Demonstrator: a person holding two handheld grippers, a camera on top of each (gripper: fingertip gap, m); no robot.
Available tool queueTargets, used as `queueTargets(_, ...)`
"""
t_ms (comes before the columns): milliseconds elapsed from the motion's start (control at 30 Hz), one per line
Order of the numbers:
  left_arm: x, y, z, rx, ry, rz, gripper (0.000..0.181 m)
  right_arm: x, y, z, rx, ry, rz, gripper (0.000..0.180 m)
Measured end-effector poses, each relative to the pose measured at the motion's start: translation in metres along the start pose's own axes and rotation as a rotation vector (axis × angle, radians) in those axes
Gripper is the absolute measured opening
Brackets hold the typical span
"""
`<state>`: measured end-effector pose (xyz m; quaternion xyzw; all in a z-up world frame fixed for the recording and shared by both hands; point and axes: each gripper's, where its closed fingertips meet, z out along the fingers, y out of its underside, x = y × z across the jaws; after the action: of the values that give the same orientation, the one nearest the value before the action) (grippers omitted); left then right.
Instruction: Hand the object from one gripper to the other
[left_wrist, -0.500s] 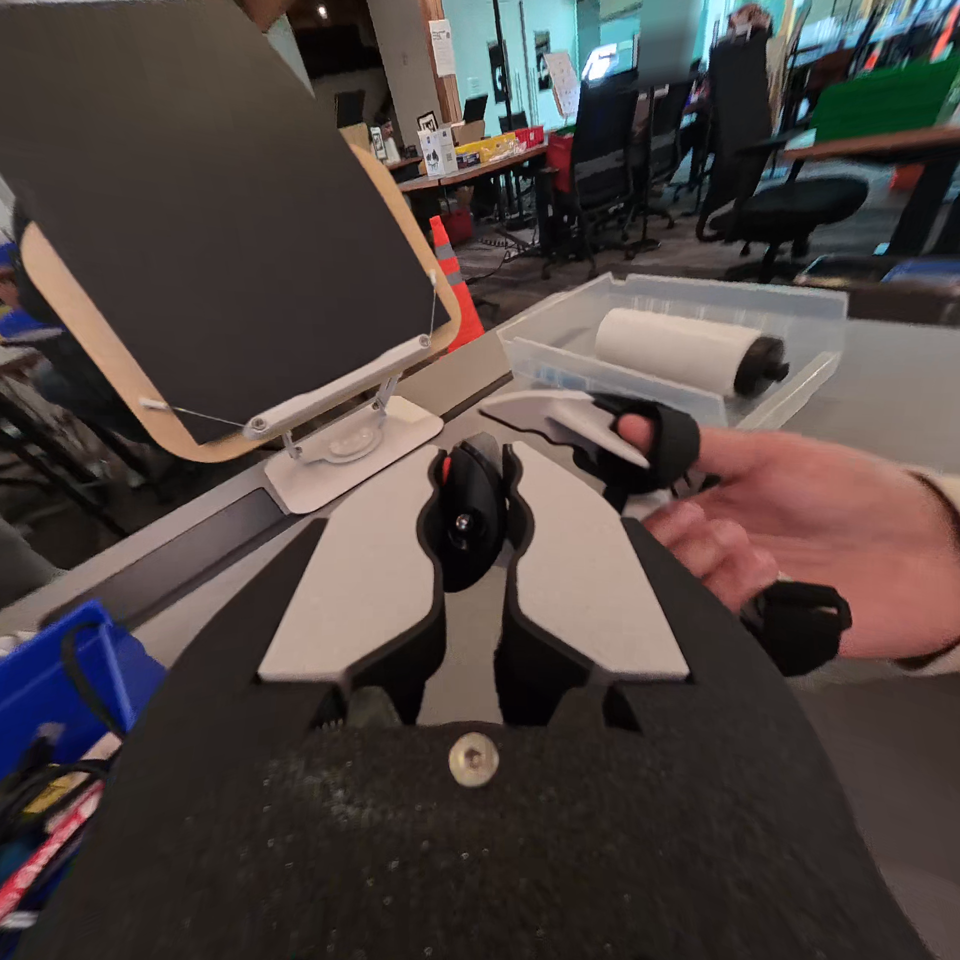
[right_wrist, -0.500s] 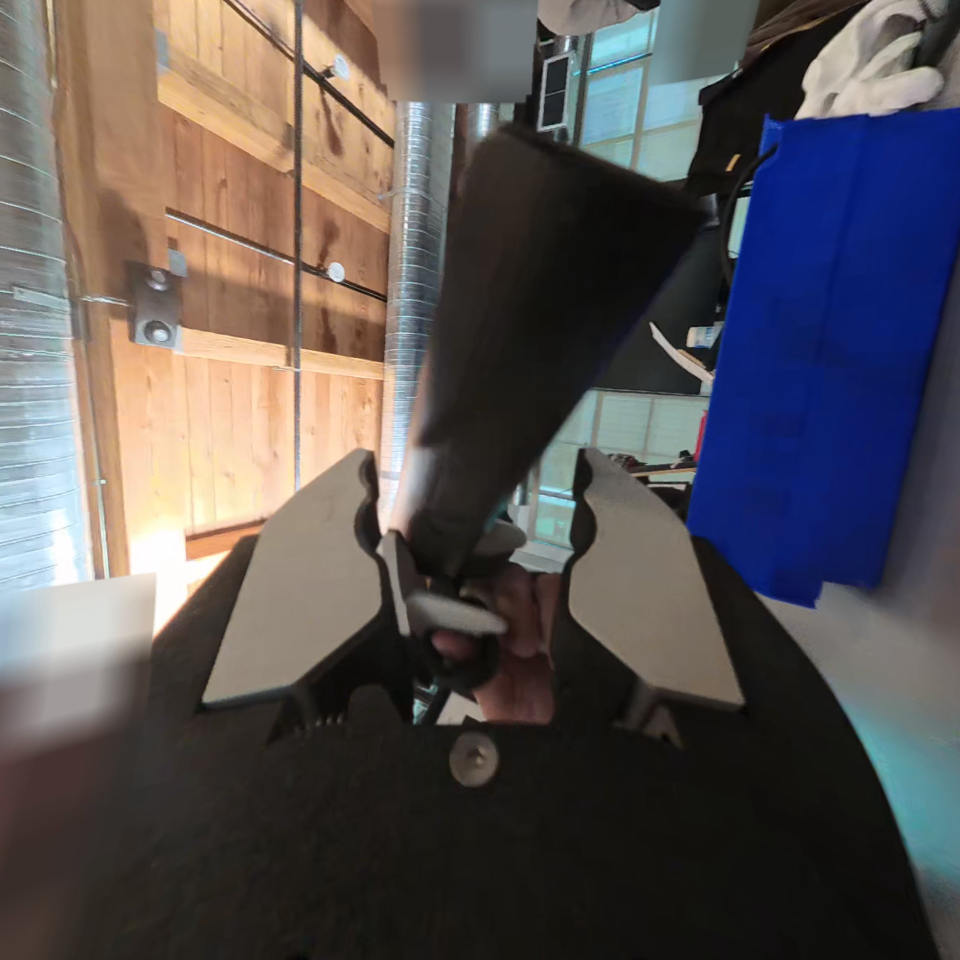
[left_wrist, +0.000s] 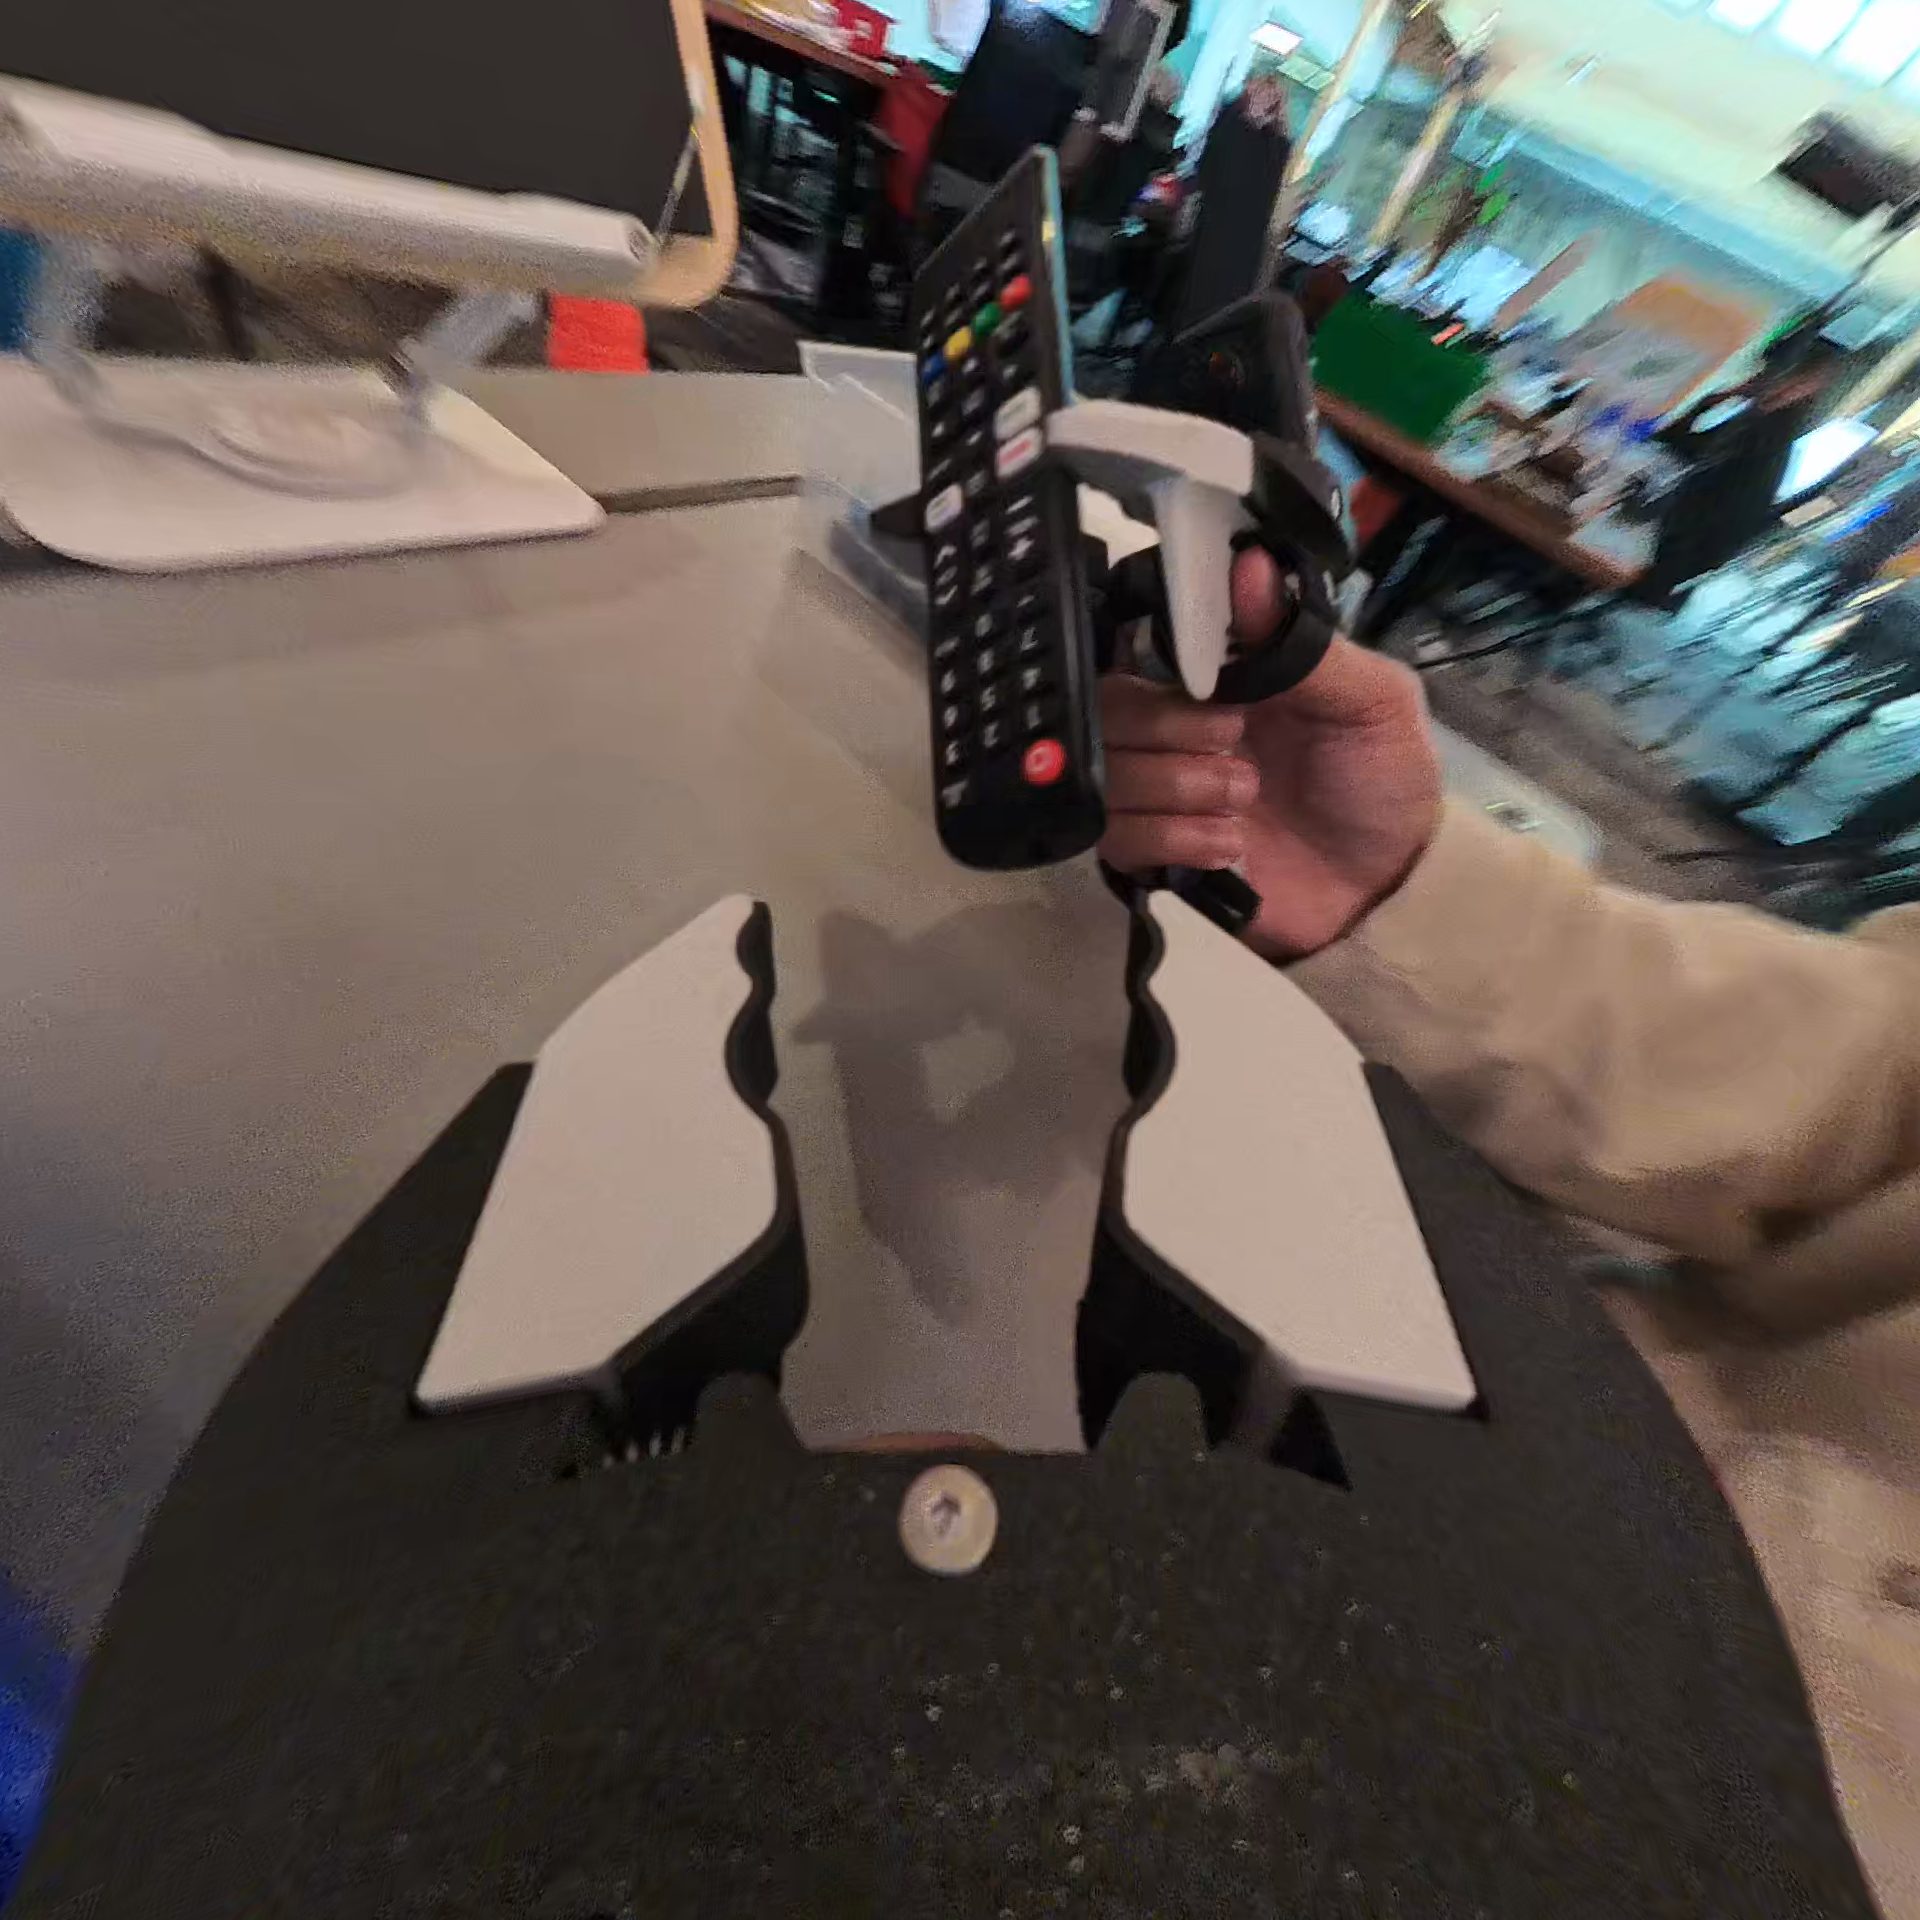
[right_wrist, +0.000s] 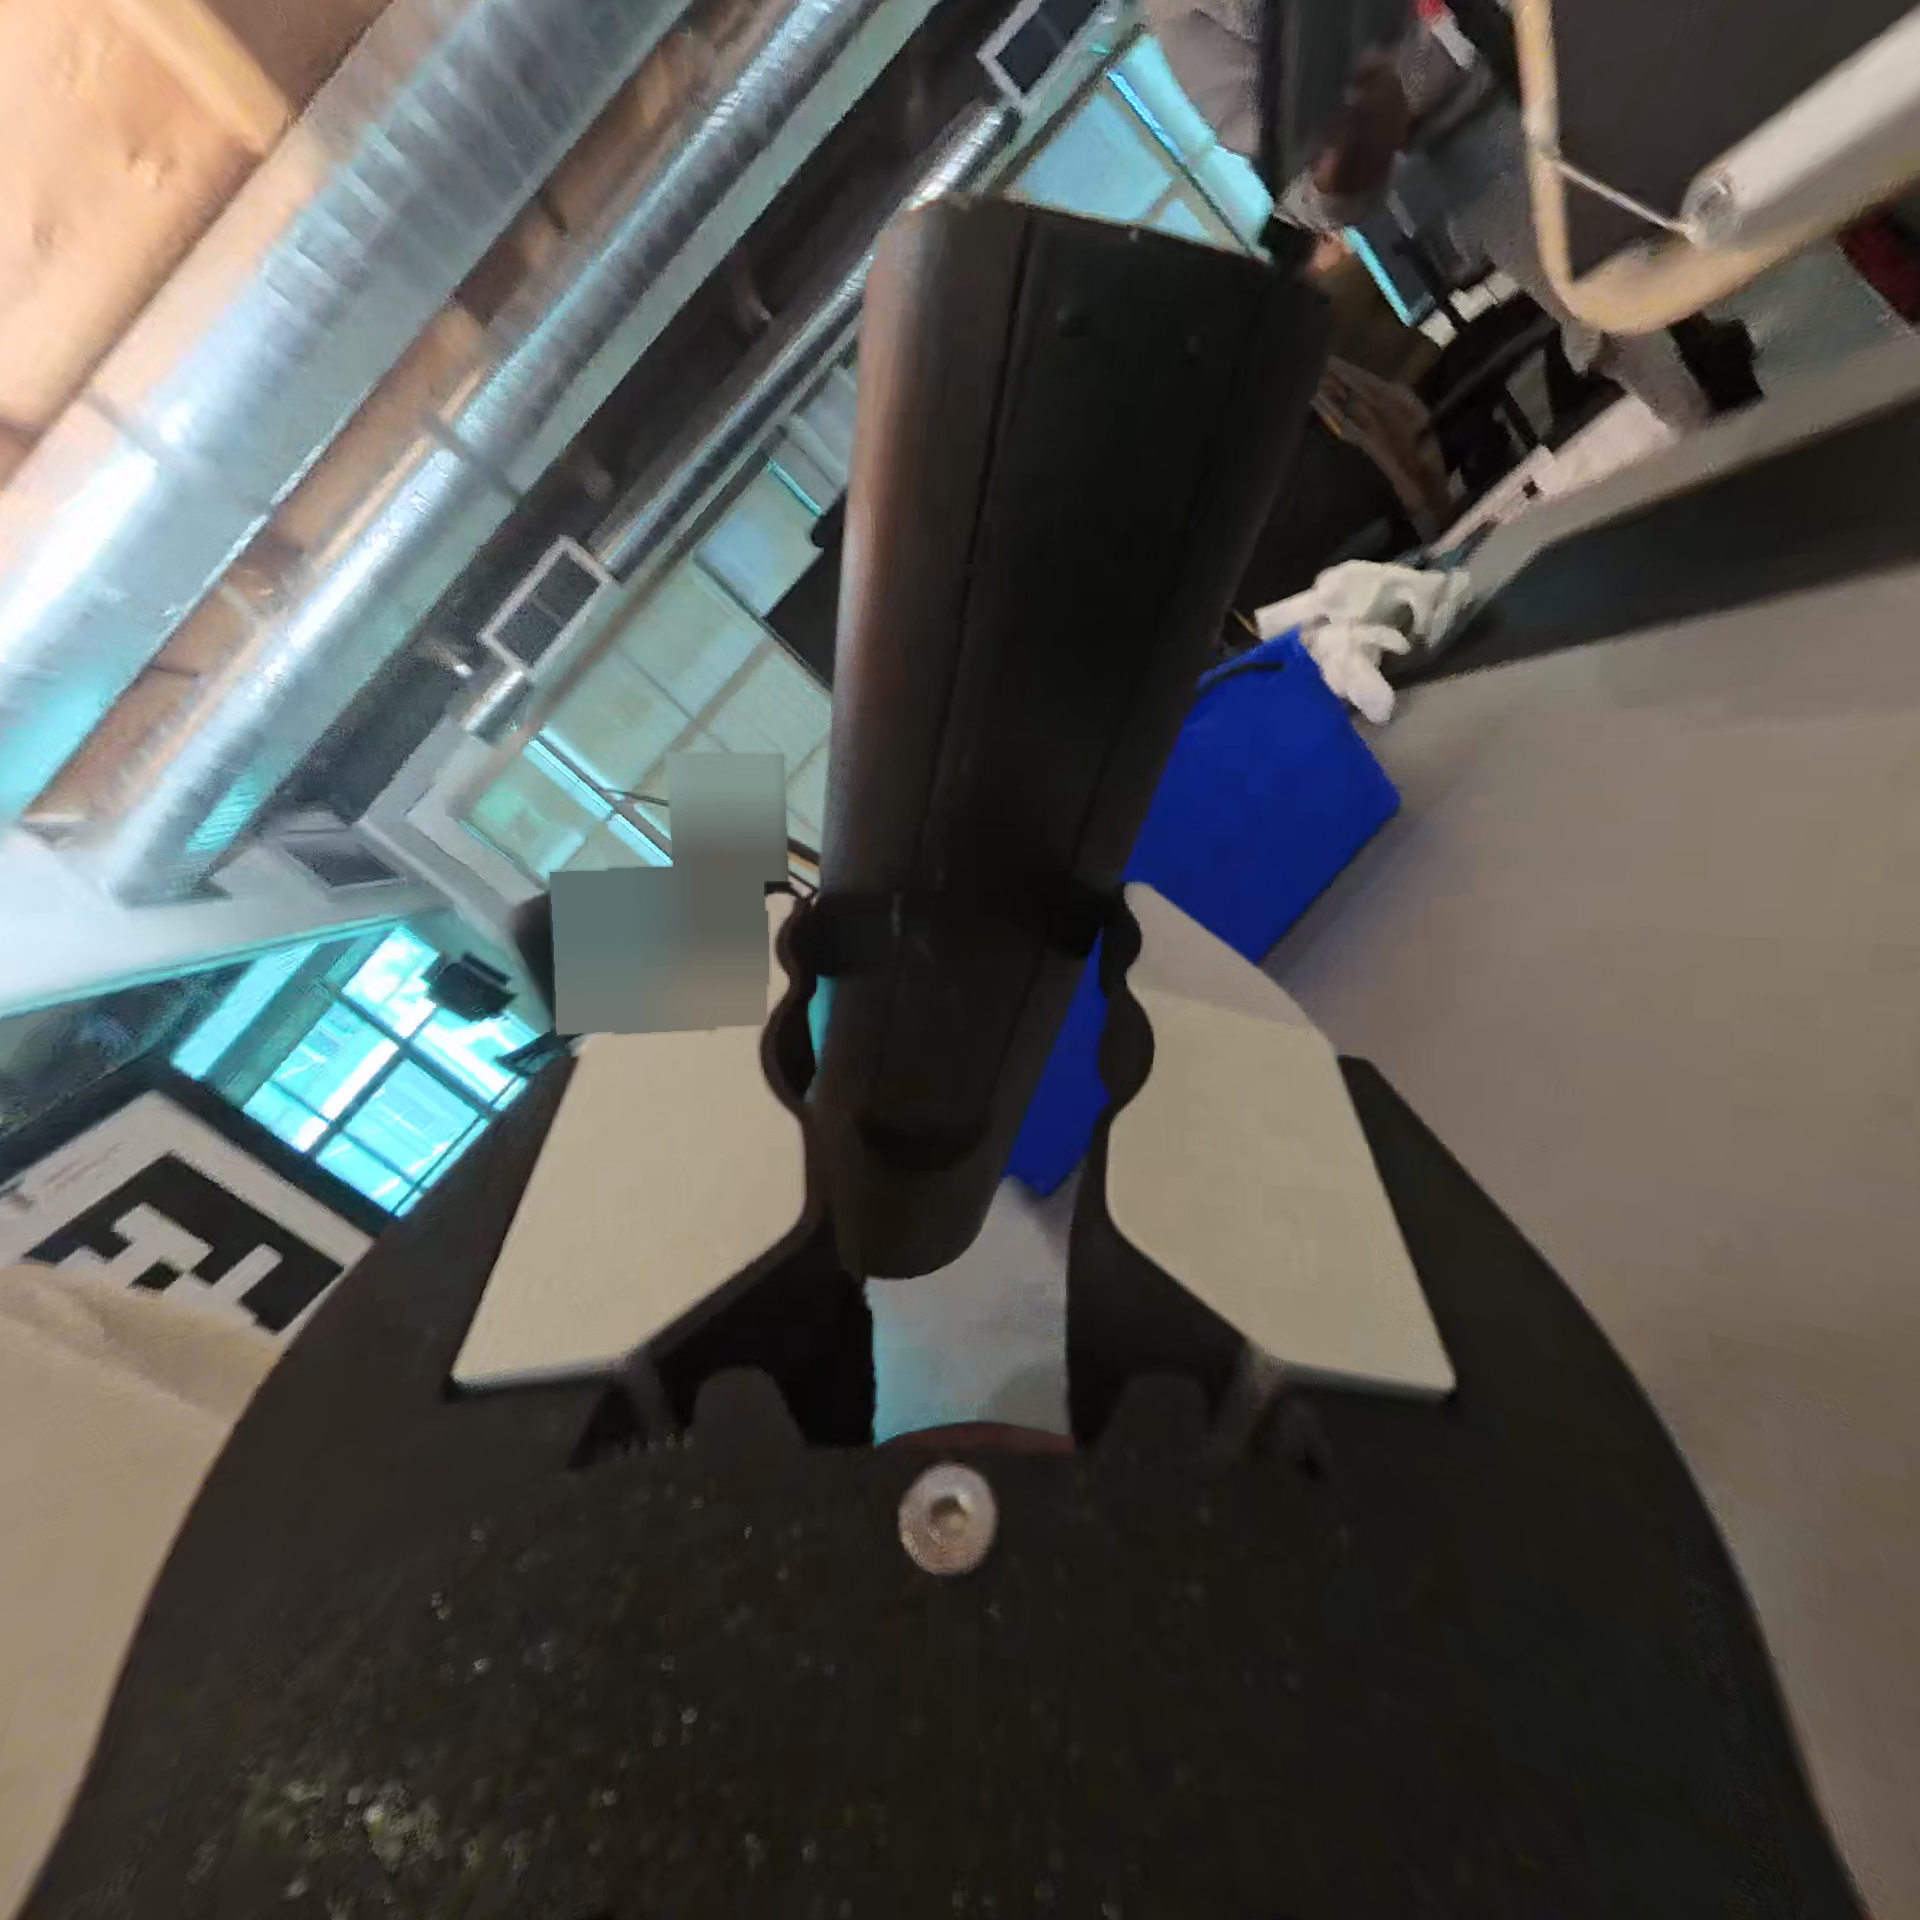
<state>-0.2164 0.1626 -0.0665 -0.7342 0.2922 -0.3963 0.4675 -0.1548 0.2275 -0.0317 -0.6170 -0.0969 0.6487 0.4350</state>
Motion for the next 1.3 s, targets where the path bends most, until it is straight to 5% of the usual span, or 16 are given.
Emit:
queueTargets(233,0.014,-0.025,0.001,0.208,0.244,-0.315,0.102,-0.023,-0.023,-0.014,0.346,-0.230,0.067,0.053)
queueTargets(400,0.024,-0.034,0.019,0.406,0.251,-0.476,0.103,-0.023,-0.008,0.000,0.482,-0.240,0.141,0.053)
queueTargets(500,0.022,-0.039,0.025,0.435,0.215,-0.454,0.099,-0.032,0.007,0.015,0.463,-0.244,0.138,0.053)
queueTargets(600,0.024,-0.044,0.020,0.450,0.237,-0.398,0.062,-0.043,0.015,0.022,0.429,-0.257,0.117,0.053)
queueTargets(967,0.023,-0.041,0.013,0.369,0.284,-0.410,0.060,-0.042,0.022,0.022,0.233,-0.270,0.052,0.054)
queueTargets(1167,0.002,-0.051,-0.008,0.334,0.244,-0.363,0.060,-0.011,0.026,0.011,-0.054,-0.099,-0.205,0.082)
queueTargets(1300,-0.008,-0.054,-0.015,0.252,0.200,-0.293,0.059,0.014,0.013,-0.009,-0.131,0.067,-0.383,0.079)
